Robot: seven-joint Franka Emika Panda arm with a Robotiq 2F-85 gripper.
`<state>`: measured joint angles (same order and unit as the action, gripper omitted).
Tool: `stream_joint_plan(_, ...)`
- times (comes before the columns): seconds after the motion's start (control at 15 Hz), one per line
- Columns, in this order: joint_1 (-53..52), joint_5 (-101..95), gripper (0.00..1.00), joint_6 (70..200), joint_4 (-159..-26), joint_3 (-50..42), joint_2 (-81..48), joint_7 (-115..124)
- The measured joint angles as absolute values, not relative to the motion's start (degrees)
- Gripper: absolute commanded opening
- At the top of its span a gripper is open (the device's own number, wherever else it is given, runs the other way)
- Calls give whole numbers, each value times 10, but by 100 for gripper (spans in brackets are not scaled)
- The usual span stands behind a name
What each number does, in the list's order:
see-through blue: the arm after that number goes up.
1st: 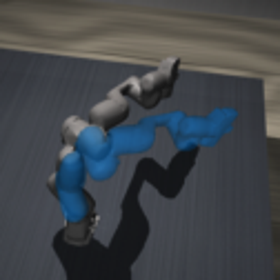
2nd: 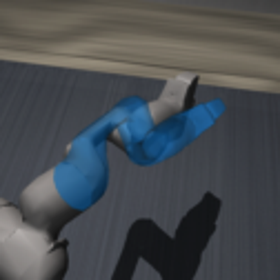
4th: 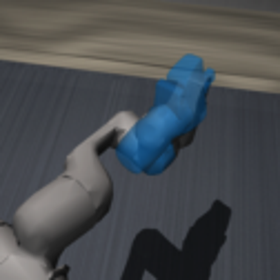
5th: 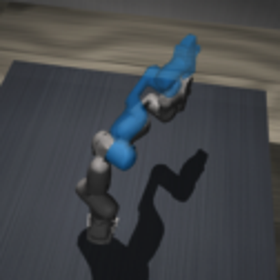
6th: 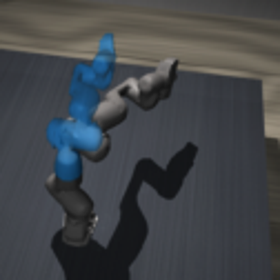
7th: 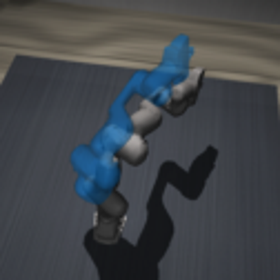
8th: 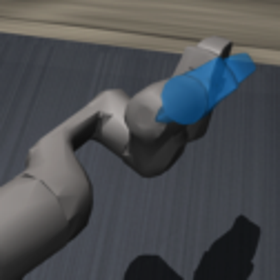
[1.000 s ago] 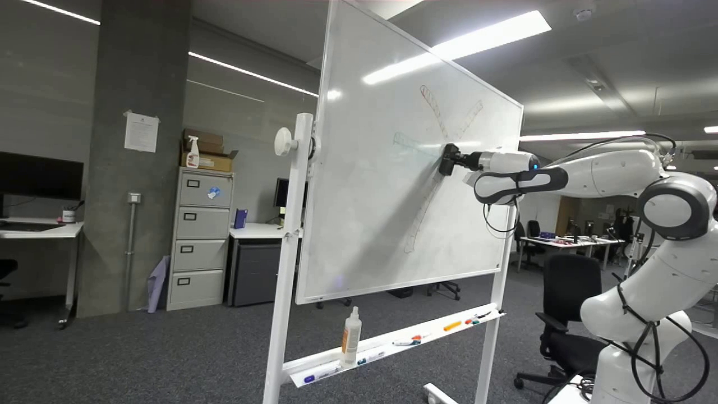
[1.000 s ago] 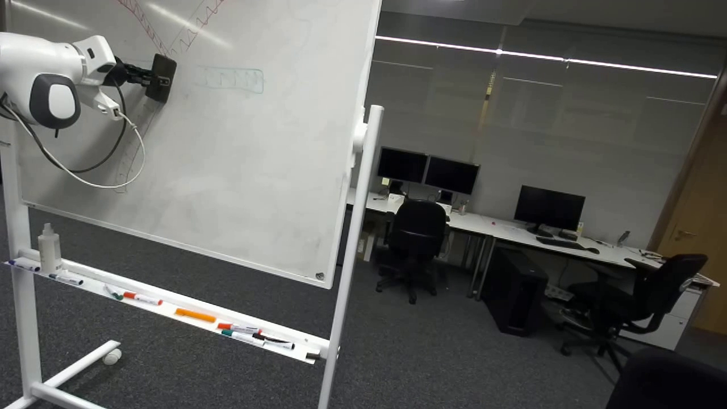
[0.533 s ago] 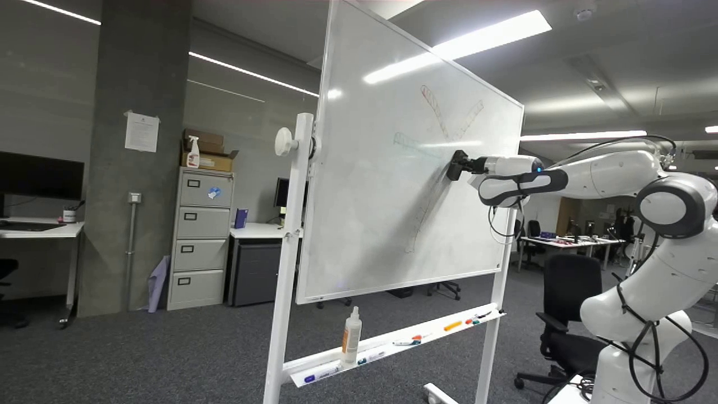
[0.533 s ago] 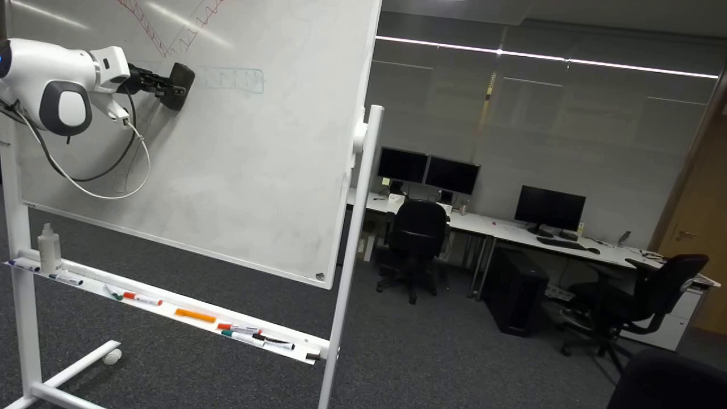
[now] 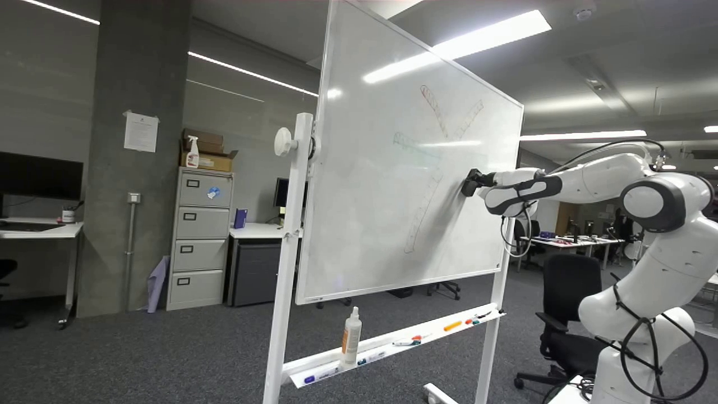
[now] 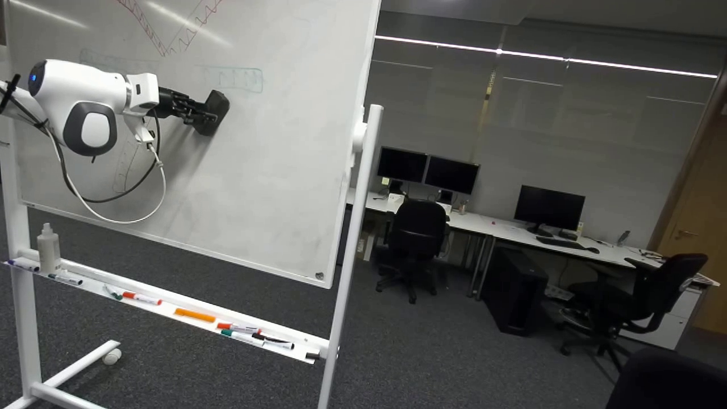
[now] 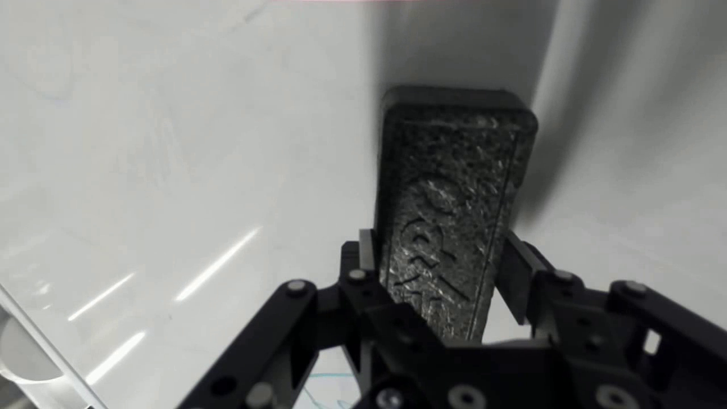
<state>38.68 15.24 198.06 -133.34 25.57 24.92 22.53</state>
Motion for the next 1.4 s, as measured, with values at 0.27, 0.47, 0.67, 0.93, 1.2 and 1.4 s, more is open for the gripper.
stream_joint_plan(0.27,400,146,30,1981,-1332,250,240,231)
stream_joint_plan(0.47,372,114,30,1980,-1331,218,235,231)
stream_joint_plan(0.67,334,69,30,1980,-1332,177,232,229)
stream_joint_plan(0.93,285,11,30,1980,-1329,132,233,228)
stream_joint_plan(1.2,245,-31,30,1980,-1320,116,241,228)
stream_joint_plan(1.4,228,-52,30,1980,-1309,116,246,226)
